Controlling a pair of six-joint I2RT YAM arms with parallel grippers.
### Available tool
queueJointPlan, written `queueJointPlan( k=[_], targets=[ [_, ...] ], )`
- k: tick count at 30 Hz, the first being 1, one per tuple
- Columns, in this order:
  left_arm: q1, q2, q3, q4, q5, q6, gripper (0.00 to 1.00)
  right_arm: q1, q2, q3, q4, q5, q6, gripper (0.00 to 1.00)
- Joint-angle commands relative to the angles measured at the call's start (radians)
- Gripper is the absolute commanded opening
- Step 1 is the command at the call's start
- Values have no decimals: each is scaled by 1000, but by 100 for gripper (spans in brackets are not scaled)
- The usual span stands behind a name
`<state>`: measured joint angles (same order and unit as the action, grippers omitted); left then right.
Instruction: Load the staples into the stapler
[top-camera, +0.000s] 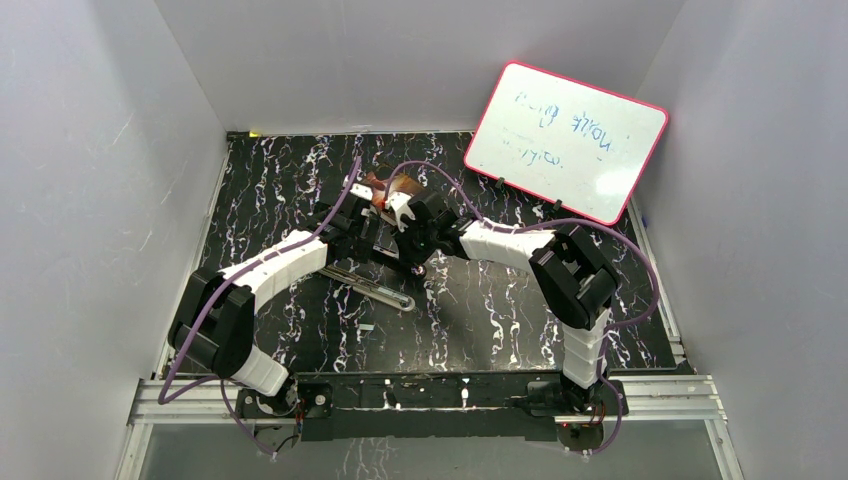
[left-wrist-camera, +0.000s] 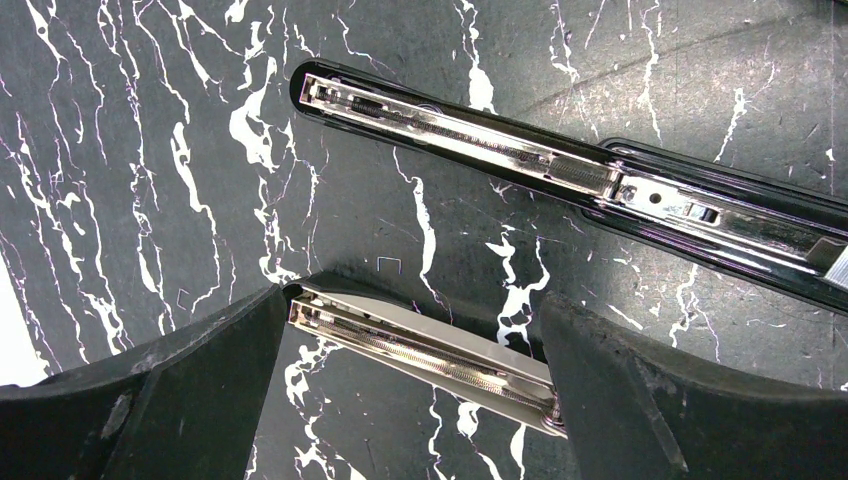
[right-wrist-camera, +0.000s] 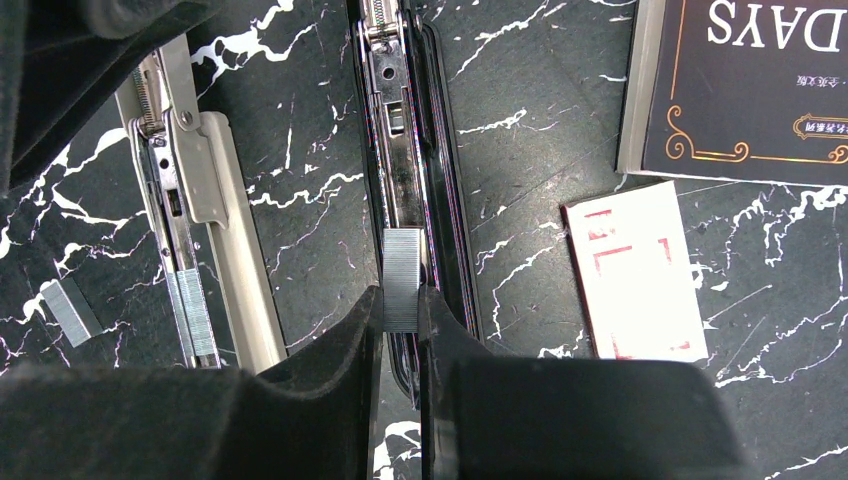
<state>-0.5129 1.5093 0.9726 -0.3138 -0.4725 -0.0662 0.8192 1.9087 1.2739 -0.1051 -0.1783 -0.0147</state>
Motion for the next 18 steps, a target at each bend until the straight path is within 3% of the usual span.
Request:
queueJointPlan(
  k=[1,8,18],
  targets=[
    [-4,-47,-9,-1,-23,9,98,-2,-17,27,15,2,-1,0],
    [-3,-48,-9,-1,-23,9,98,-2,-88,-33,109,-7,5,0],
    [-3,-49,-11,-1,-23,9,98,-2,-61,-15,73,23,7,0]
  ],
)
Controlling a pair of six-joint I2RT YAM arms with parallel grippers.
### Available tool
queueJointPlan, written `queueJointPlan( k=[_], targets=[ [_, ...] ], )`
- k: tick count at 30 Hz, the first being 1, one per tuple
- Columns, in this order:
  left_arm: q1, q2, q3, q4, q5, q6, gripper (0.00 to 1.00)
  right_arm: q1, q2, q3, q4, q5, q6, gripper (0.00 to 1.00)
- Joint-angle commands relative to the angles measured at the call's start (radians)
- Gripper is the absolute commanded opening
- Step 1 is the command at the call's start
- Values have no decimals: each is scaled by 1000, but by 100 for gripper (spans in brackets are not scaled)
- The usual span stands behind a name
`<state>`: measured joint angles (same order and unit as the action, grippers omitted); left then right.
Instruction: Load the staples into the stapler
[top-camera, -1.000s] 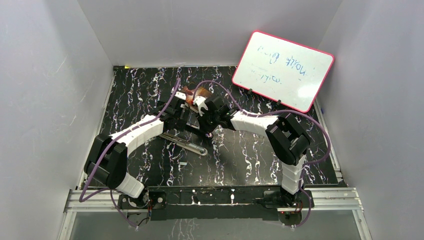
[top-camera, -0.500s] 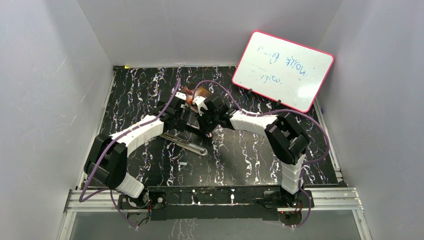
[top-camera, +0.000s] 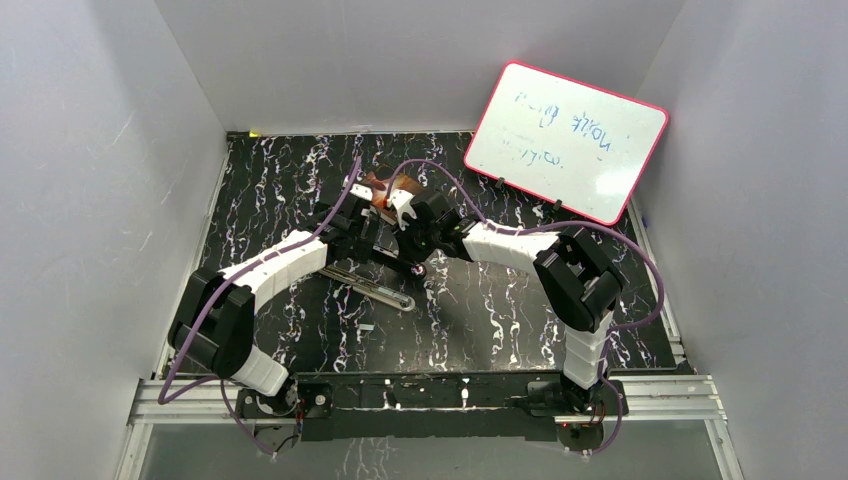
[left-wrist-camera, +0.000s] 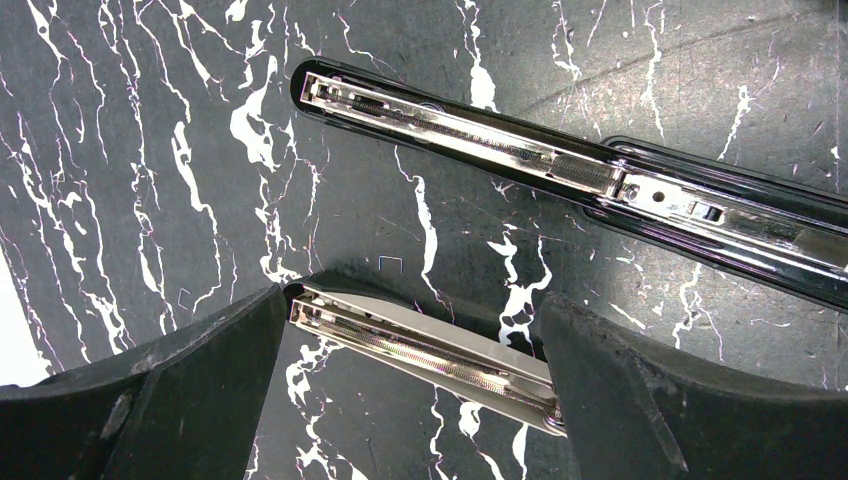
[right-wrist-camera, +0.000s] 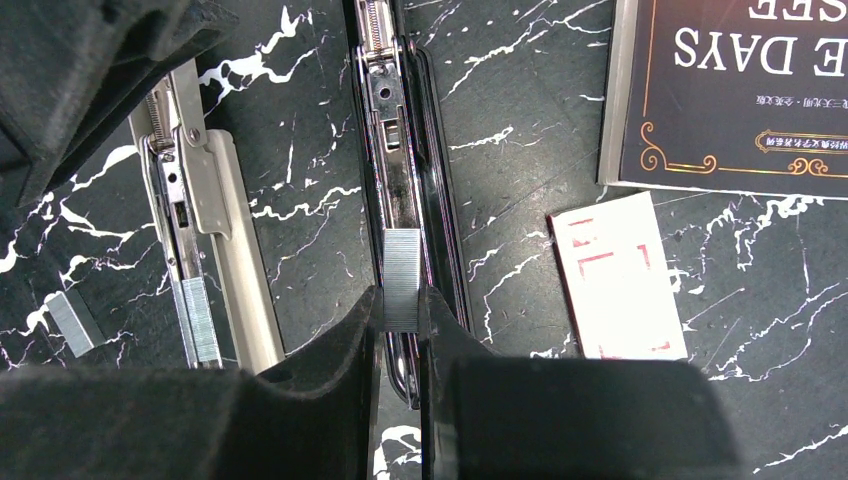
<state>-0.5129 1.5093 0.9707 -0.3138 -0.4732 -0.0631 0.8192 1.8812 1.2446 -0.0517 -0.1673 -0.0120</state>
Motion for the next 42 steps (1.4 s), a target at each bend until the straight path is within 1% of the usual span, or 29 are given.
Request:
queueJointPlan(
  k=[1,32,42],
  targets=[
    [-4,-49,-9,-1,-22,6,98,-2,-30,18,15,14,4,0],
    [-4,-49,-9,1,-24,7,98,-1,49,92,-108,29,-1,0],
    [-4,-48,-8,2,-25,9,98,2,79,131,-170,22,-15,0]
  ],
)
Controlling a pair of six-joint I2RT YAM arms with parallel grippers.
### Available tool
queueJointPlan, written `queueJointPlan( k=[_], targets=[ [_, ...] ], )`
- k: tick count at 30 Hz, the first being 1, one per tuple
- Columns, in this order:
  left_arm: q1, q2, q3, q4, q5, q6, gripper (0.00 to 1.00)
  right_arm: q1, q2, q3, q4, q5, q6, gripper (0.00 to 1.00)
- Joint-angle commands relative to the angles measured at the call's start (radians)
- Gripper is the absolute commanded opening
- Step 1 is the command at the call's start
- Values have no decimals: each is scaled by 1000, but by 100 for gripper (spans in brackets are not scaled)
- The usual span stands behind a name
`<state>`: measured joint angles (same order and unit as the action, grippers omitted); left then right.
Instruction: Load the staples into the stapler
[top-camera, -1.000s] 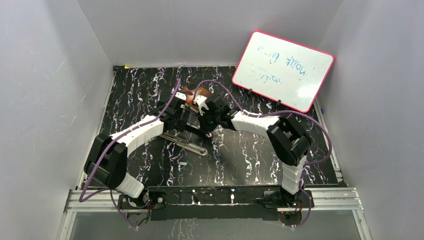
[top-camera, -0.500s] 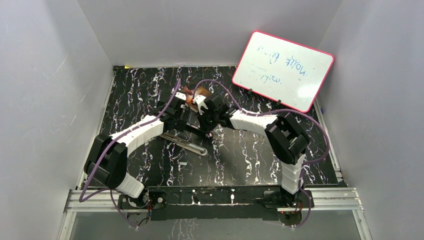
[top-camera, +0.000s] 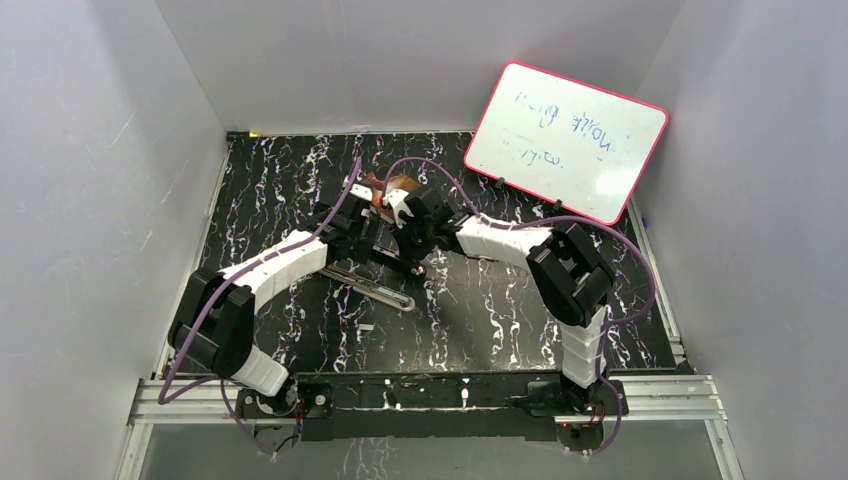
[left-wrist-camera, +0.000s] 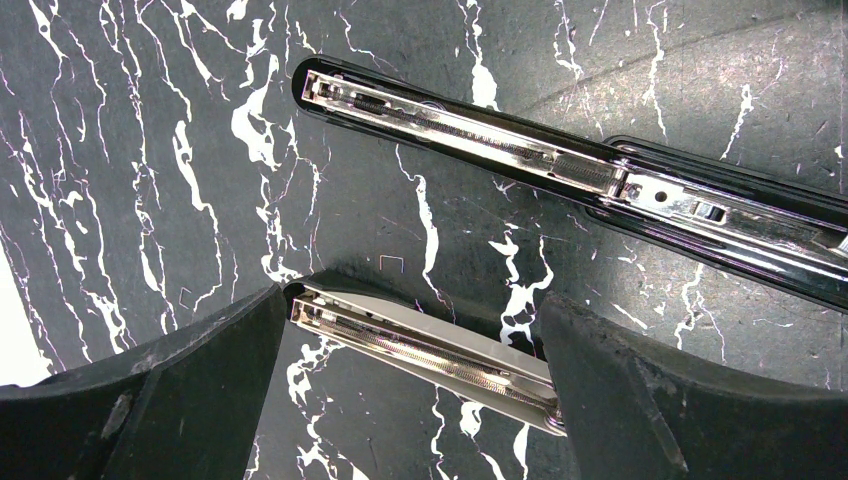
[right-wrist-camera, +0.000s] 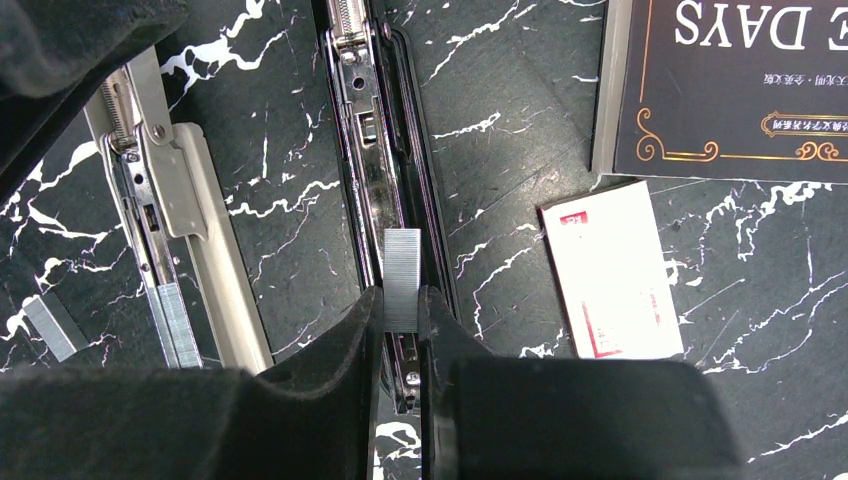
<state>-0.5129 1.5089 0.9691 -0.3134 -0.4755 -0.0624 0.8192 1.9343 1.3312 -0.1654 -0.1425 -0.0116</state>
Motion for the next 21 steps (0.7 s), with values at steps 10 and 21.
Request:
queueJointPlan(
  k=[10,21],
  targets=[
    [-4,-52,-10,3,-25,12,98,8,60,97,-139,-9,-38,0],
    [-9,-43,-12,3,-26,13,98,7,73,116,-174,-7,-50,0]
  ],
)
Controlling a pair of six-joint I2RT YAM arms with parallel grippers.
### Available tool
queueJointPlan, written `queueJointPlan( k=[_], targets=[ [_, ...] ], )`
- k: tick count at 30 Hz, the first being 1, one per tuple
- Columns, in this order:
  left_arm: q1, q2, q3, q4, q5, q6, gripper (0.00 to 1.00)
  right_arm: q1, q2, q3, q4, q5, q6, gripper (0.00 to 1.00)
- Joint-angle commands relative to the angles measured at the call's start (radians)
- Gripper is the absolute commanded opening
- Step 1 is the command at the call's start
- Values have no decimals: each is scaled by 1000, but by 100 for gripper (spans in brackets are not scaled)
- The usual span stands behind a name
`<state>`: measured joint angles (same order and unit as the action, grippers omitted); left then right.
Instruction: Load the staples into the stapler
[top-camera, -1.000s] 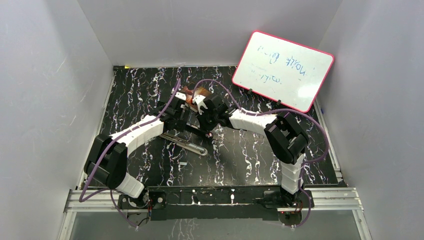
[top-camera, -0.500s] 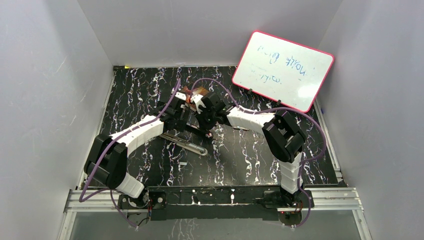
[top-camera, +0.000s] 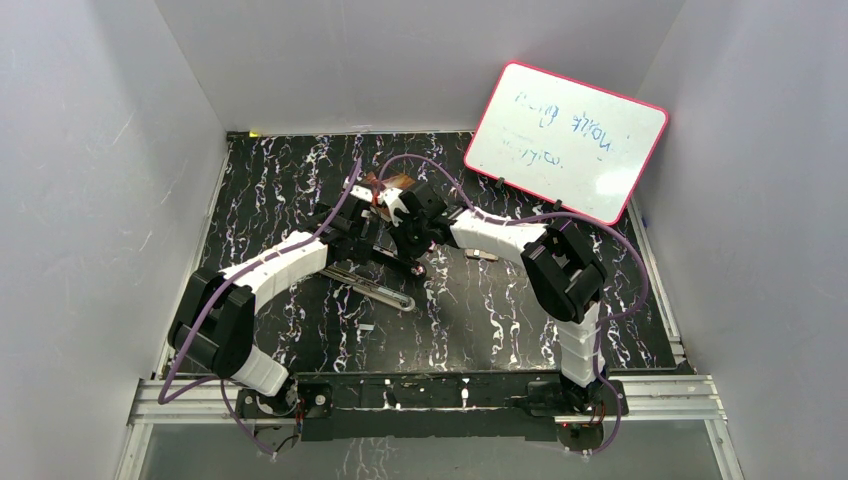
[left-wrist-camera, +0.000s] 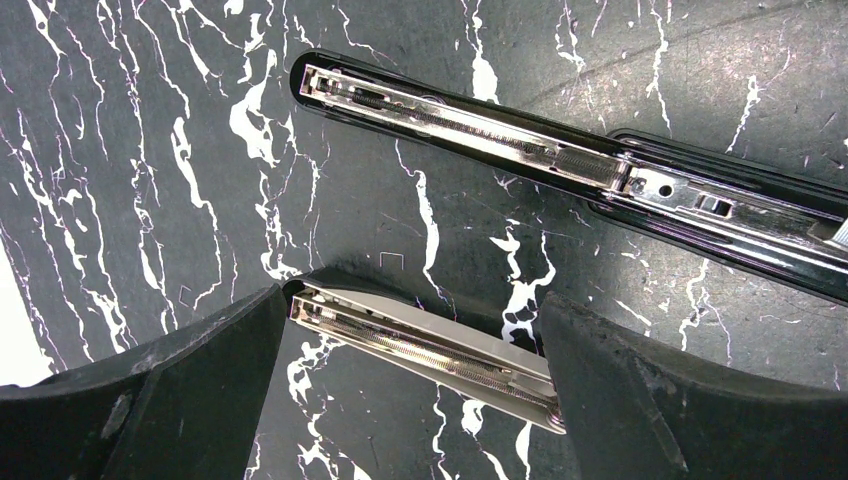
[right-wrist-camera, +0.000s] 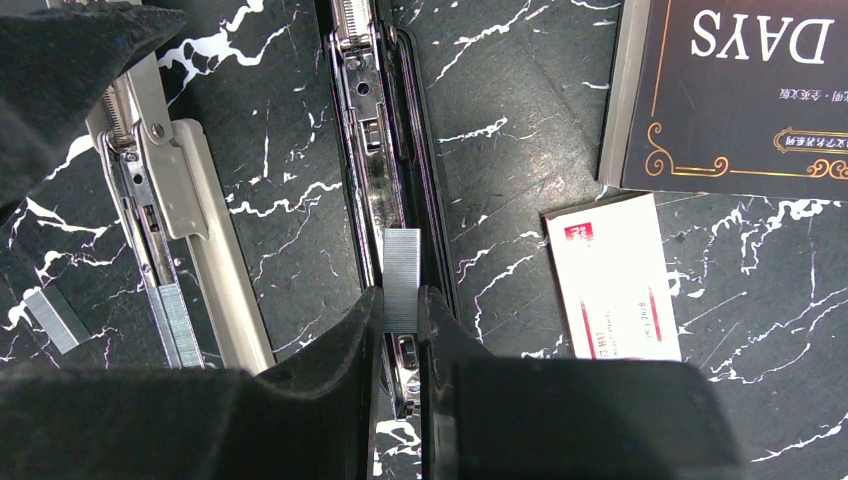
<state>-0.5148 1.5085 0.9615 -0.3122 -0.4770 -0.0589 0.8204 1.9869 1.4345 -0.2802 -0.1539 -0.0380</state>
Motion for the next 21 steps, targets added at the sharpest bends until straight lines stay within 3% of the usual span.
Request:
queueJointPlan(
  k=[1,6,12,21],
  targets=[
    [-6,-41,-3,2,-26,9,98,6,18,9,-53,5,-23,0],
    [-6,-31,5,-1,-30,8,98,6,-46,-58,53,4,-8,0],
    [-6,-34,8,-5,-40,2,98,-1,-229,-244,340,30,36,0],
    [-7,-39,13,-10,-60,-4,98,34,-509,-635,718,-191,-42,0]
  ],
)
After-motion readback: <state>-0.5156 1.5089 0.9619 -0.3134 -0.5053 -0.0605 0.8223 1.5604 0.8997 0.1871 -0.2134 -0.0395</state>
